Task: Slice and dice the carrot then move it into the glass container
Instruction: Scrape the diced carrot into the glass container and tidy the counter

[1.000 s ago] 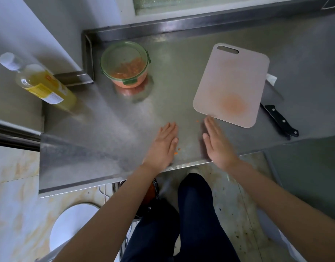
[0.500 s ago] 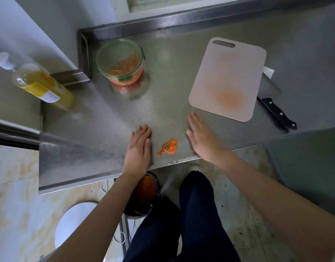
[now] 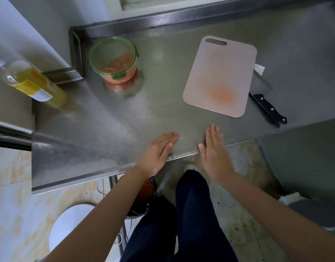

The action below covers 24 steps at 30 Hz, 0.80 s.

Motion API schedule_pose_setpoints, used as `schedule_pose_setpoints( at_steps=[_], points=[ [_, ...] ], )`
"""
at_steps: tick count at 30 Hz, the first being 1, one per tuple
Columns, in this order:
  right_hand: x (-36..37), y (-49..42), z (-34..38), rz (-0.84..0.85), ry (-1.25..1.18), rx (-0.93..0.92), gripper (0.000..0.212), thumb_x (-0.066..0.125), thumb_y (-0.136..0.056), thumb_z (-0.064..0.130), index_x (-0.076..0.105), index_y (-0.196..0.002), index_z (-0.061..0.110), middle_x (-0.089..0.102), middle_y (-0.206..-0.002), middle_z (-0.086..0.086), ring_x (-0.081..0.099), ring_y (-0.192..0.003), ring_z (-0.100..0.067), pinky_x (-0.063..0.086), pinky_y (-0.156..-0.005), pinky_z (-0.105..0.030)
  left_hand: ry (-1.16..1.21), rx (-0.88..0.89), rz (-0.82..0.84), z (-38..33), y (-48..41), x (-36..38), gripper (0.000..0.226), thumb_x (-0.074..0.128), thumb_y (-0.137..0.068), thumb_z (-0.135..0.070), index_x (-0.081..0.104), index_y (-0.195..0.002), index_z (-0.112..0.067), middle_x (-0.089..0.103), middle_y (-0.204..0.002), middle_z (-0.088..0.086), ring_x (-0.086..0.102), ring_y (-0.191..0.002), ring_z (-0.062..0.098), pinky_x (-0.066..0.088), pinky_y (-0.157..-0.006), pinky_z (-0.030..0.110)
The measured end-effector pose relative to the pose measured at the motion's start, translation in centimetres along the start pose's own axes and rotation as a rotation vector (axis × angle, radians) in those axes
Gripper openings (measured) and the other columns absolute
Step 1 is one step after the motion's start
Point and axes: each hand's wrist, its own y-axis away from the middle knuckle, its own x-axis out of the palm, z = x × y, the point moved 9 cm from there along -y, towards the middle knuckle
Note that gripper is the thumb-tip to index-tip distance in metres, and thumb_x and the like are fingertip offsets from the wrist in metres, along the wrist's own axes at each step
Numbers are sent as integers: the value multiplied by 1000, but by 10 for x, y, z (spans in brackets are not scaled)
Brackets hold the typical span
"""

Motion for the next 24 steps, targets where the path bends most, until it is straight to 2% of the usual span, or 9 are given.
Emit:
schedule_pose_setpoints(
  at_steps=[3, 4, 6, 10, 13, 16, 18, 21, 24],
  points=[
    [25, 14, 49, 122, -22, -192, 75, -14, -93, 52, 4, -147, 3, -2, -155, -11, -6, -145, -23, -2, -119, -34, 205, -90, -74, 4, 19, -10, 40, 37, -97, -26, 56, -128, -8, 60, -126, 6, 57, -113, 10, 45, -101, 32],
    [30, 18, 65, 159, -36, -265, 74, -16, -92, 53, 1, -146, 6, 0, -157, -10, -6, -145, -21, -2, -119, -34, 206, -95, -131, 6, 22, -18, 42, 36, -97, -28, 55, -129, -8, 59, -127, 5, 56, -114, 9, 45, -102, 37],
    [28, 17, 83, 190, -103, -343, 76, -13, -92, 55, 4, -148, 6, 6, -158, -10, -4, -144, -16, -3, -118, -31, 68, -82, -241, 11, 21, -35, 43, 33, -98, -25, 52, -131, -7, 53, -134, 4, 42, -128, 7, 26, -115, 32],
    [2, -13, 45, 80, -125, -87, 65, 9, -101, 44, 9, -150, 2, 2, -159, -12, -4, -146, -18, -10, -114, -22, -119, -167, -288, 35, 20, -48, 49, 27, -98, -29, 43, -139, -8, 36, -148, 8, 20, -142, 15, 1, -115, 15],
    [13, -9, 40, 180, 1, -39, 61, 12, -102, 39, -7, -149, 3, -18, -154, -9, -17, -143, -19, -14, -113, -25, -125, -176, -264, 41, 23, -40, 50, 26, -98, -29, 39, -141, -6, 29, -151, 7, 15, -142, 11, 0, -115, 17],
    [29, 18, 87, 270, -53, -307, 65, -3, -91, 49, -15, -143, 10, -21, -150, -3, -20, -141, -14, -16, -113, -24, -92, -118, -209, 30, 29, -25, 48, 28, -98, -27, 39, -140, -5, 31, -150, 6, 17, -140, 8, 4, -118, 22],
    [28, 26, 102, 274, -160, -378, 65, 0, -92, 48, -11, -145, 10, -18, -150, 2, -18, -140, -8, -14, -113, -19, -65, -88, -178, 23, 35, -17, 48, 29, -98, -27, 38, -140, -5, 31, -148, 2, 18, -139, 5, 5, -118, 22],
    [13, 15, 69, 169, -216, -190, 57, 16, -103, 32, -5, -149, 7, -17, -151, 2, -17, -139, -6, -12, -113, -18, -62, -101, -210, 21, 39, -14, 47, 29, -99, -27, 37, -141, -6, 29, -147, -3, 17, -138, 3, 5, -118, 23],
    [15, 15, 32, 142, -71, -55, 60, 8, -102, 38, -5, -149, 3, -14, -156, -8, -18, -142, -12, -15, -114, -22, -125, -147, -248, 19, 38, -11, 43, 31, -102, -22, 33, -143, -7, 25, -151, 2, 11, -138, 4, 4, -117, 24]
  ],
)
